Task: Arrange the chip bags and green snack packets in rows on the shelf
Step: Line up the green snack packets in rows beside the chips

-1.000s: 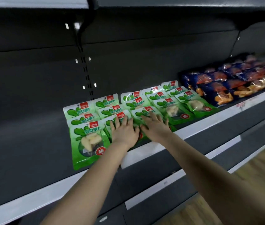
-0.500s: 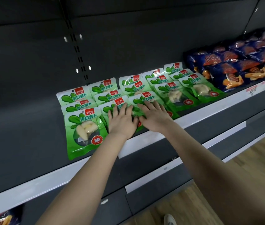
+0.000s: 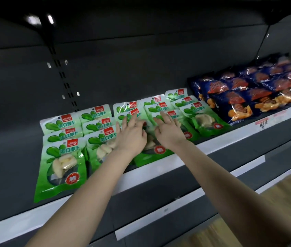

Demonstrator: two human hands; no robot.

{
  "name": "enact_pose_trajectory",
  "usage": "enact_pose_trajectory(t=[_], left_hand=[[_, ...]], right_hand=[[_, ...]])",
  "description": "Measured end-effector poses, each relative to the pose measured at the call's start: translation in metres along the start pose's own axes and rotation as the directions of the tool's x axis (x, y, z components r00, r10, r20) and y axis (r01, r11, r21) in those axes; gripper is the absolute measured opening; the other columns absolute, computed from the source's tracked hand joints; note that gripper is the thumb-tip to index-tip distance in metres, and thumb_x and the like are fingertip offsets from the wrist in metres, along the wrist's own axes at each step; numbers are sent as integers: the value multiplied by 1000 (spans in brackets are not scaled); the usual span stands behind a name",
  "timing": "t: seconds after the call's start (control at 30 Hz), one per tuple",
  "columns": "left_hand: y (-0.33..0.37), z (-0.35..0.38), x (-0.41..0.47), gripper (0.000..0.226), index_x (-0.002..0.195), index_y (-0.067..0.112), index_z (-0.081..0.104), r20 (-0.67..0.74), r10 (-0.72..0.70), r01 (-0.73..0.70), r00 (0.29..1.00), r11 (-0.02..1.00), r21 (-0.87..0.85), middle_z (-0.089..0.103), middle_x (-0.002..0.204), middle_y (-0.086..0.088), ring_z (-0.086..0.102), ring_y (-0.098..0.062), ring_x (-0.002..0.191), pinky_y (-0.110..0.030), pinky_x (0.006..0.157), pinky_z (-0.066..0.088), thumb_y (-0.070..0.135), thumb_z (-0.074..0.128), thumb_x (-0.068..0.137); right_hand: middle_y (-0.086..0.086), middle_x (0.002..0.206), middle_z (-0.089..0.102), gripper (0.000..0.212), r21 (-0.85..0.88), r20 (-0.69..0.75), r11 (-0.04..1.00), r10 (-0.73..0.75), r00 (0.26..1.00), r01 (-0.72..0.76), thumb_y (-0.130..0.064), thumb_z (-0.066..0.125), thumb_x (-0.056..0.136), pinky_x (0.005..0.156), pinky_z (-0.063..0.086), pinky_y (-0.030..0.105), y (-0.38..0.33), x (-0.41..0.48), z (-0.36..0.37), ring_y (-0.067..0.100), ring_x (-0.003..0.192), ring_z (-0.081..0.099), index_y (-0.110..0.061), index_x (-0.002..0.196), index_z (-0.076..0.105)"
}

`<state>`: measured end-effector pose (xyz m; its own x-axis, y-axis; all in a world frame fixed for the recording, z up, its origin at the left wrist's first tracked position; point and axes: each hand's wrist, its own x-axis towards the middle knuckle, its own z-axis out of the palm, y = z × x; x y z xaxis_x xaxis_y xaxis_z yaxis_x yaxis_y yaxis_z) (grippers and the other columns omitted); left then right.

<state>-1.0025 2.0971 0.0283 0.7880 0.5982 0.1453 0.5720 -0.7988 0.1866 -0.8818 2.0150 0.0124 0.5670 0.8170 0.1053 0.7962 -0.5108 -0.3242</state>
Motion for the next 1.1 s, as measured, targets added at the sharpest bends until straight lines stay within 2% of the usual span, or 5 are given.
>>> enact_pose_trajectory(t=[0.13, 0.23, 0.33, 0.6, 1.1], left_hand=[[42, 15, 10, 49, 147, 25, 26, 54, -12, 12, 998, 1000, 1, 4, 160, -1, 1, -31, 146, -51, 116, -5, 33, 27, 99], [63, 26, 21, 51, 150, 25, 18, 106, -70, 70, 992, 998, 2, 2, 160, 1, 1, -31, 146, -51, 116, -7, 37, 21, 100], [77, 35, 26, 51, 150, 24, 18, 121, -128, 130, 984, 992, -8, 12, 159, 4, 7, -28, 146, -51, 116, -6, 36, 17, 100], [84, 47, 18, 43, 139, 21, 43, -83, -221, 212, 972, 971, -110, 45, 145, 2, 31, -20, 138, -38, 116, 15, 20, 34, 96], [83, 50, 19, 45, 137, 25, 45, -82, -254, 241, 964, 960, -141, 46, 144, 6, 30, -19, 139, -38, 114, 26, 17, 39, 94]], right_hand=[[4, 161, -4, 53, -54, 68, 998, -17, 998, 20, -31, 25, 102, 119, 0, 48, 37, 17, -11, 26, 147, -7, -22, 153, 16], [5, 161, 3, 52, -78, 165, 994, -66, 984, 80, -39, 23, 102, 119, 1, 48, 56, 21, -10, 25, 147, -2, -26, 152, 15], [3, 160, 8, 51, -72, 186, 987, -126, 974, 141, -38, 21, 102, 119, 3, 45, 67, 23, -7, 22, 147, 2, -29, 152, 17], [-4, 161, 6, 48, -14, 206, 968, -242, 948, 250, -40, 19, 102, 118, 0, 40, 80, 20, -5, 17, 147, 1, -34, 150, 19], [-1, 161, 4, 51, -11, 199, 964, -257, 946, 265, -43, 14, 102, 119, 0, 44, 81, 19, -5, 22, 147, 1, -33, 151, 16]])
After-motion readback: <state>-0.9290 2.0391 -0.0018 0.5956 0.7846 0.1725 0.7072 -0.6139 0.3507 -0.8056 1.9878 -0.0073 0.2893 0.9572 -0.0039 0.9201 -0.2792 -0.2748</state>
